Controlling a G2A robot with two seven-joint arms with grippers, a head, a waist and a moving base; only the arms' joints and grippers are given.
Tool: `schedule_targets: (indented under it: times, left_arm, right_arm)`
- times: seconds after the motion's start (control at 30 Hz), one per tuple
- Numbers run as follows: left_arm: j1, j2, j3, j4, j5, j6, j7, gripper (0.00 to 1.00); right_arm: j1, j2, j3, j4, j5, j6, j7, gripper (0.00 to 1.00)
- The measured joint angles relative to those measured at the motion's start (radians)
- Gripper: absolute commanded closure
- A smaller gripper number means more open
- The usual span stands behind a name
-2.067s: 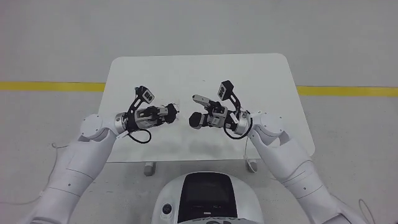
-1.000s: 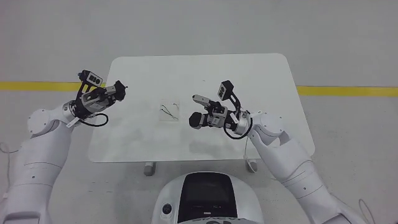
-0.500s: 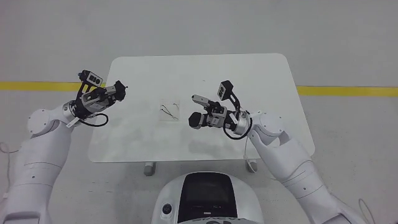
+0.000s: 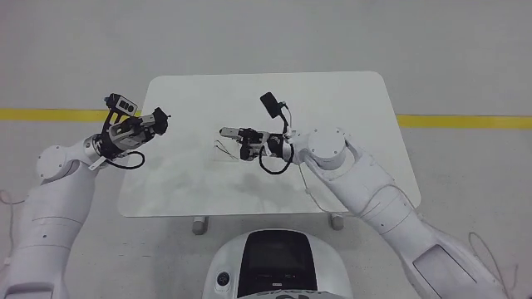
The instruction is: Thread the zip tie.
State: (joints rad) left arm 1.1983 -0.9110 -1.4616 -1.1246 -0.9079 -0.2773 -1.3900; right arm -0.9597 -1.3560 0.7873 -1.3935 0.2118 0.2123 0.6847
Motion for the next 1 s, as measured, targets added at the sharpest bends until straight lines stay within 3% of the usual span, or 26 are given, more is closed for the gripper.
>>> schedule_targets:
  times: [0.17,0.7,0.83,1.0]
  left_arm:
    - [0.000,0.000,0.000,0.000,0.000,0.000,0.000,1.00]
    - [0.000,0.000,0.000,0.000,0.000,0.000,0.000,1.00]
    - [0.000,0.000,0.000,0.000,0.000,0.000,0.000,1.00]
    - [0.000,0.000,0.000,0.000,0.000,0.000,0.000,1.00]
  right_arm:
    - [0.071,-0.034,-0.068,0.108,-0.034,0.011,-0.077,0.00]
    - [0.066,-0.037,-0.070,0.104,-0.036,0.008,-0.089,0.00]
    - [0.123,-0.058,-0.122,0.152,-0.089,0.061,-0.078,0.00]
    - [0.222,-0.110,-0.216,0.280,-0.146,0.125,-0.046,0.00]
